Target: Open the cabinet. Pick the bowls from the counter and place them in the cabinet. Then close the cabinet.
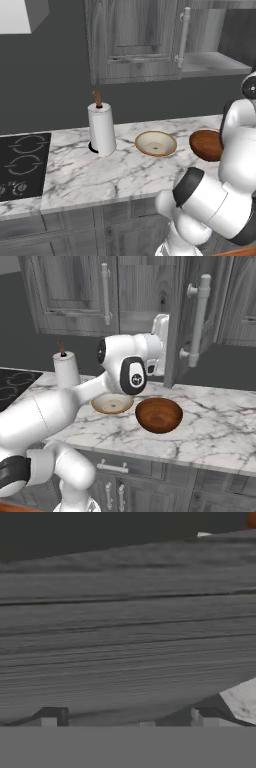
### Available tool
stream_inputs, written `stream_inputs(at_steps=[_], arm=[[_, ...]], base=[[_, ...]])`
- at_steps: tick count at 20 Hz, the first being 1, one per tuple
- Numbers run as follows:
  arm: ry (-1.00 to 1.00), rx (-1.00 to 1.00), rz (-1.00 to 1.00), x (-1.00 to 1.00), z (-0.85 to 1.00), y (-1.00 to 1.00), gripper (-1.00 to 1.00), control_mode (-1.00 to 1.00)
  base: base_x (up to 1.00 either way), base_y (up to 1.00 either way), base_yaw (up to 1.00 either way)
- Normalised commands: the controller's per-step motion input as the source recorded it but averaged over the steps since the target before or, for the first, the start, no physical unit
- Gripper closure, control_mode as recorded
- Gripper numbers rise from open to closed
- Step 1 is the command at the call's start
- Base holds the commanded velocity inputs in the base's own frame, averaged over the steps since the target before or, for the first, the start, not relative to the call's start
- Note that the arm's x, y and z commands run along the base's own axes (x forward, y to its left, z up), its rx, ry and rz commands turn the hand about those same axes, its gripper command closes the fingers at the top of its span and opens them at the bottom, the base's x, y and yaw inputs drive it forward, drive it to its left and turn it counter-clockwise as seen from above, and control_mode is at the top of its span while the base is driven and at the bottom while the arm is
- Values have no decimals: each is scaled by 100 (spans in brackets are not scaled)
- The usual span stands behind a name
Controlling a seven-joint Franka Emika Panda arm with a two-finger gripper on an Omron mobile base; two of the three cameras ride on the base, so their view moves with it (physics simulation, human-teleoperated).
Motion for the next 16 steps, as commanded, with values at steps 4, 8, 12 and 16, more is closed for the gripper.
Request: stream_inputs(at_steps=[4, 8, 12, 16], arm=[[-4, 4, -22, 0, -3, -56, -100, -100], [-2, 5, -21, 3, -3, -56, -100, -100], [-3, 6, -13, 22, -5, -56, -100, -100], [-5, 6, -7, 22, -4, -51, -100, -100]], base=[[0, 0, 0], [0, 0, 0], [0, 0, 0], [0, 0, 0]])
